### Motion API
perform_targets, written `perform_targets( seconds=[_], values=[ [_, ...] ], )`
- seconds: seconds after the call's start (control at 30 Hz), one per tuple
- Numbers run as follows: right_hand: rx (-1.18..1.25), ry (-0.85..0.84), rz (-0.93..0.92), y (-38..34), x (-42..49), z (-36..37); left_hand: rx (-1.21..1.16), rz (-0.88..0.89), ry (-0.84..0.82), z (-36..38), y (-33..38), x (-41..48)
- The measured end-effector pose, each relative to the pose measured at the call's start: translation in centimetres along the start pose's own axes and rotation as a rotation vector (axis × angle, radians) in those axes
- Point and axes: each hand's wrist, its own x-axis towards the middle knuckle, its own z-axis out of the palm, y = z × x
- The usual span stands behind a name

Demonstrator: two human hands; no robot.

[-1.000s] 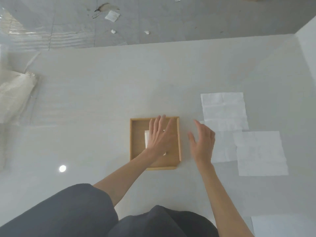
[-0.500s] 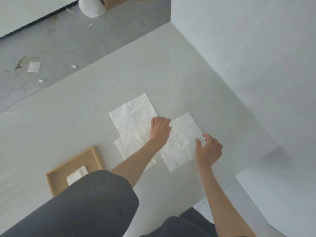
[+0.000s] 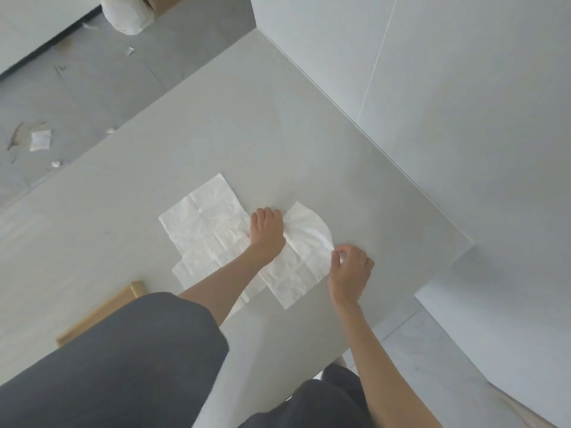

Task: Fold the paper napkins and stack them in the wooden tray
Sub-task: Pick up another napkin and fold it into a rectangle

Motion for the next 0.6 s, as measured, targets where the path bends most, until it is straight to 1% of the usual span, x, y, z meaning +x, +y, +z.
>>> perform_targets(
  seconds=[0.03,0.1,0.13,0.17,0.2,0.23,0.3,0.37,0.43,0.53,0.6],
  values=[
    [0.117,-0.045,-0.058,-0.4,0.7,-1.2,-0.065,0.046,0.008,-0.8,-0.1,-0.8],
    [0.392,-0.165,-0.132,-2.2,2.3,-4.4,-0.428,0.105,0.013,-3.5,-1.2,-3.0],
    [0.5,-0.235,-0.107,-3.4,3.3,-5.8,-0.629,0.091,0.019,-5.2,-2.2,-4.2],
    [0.599,-0.338,-0.039,-4.7,4.0,-6.6,-0.797,0.058,0.052,-7.0,-3.3,-5.5],
    [0.639,-0.461,0.035,-5.9,4.3,-6.7,-0.925,0.016,0.095,-8.7,-4.6,-7.0],
    [0.637,-0.58,0.06,-7.1,4.0,-6.4,-1.022,-0.025,0.144,-10.2,-5.8,-8.3],
    [0.6,-0.799,-0.042,-10.8,2.2,-3.9,-1.135,-0.125,0.245,-12.3,-8.9,-11.4],
    [0.578,-0.864,-0.141,-14.2,0.2,-1.6,-1.231,-0.196,0.255,-13.1,-11.1,-14.0],
    [0.551,-0.941,-0.177,-17.9,-2.0,1.2,-1.312,-0.273,0.309,-13.0,-14.3,-17.2],
    [0.325,-1.082,-0.259,-22.8,-7.1,5.6,-1.415,-0.362,0.448,-12.7,-20.2,-22.7],
    [0.277,-1.162,-0.252,-25.6,-12.3,8.7,-1.461,-0.418,0.552,-12.5,-24.5,-27.0]
  ],
)
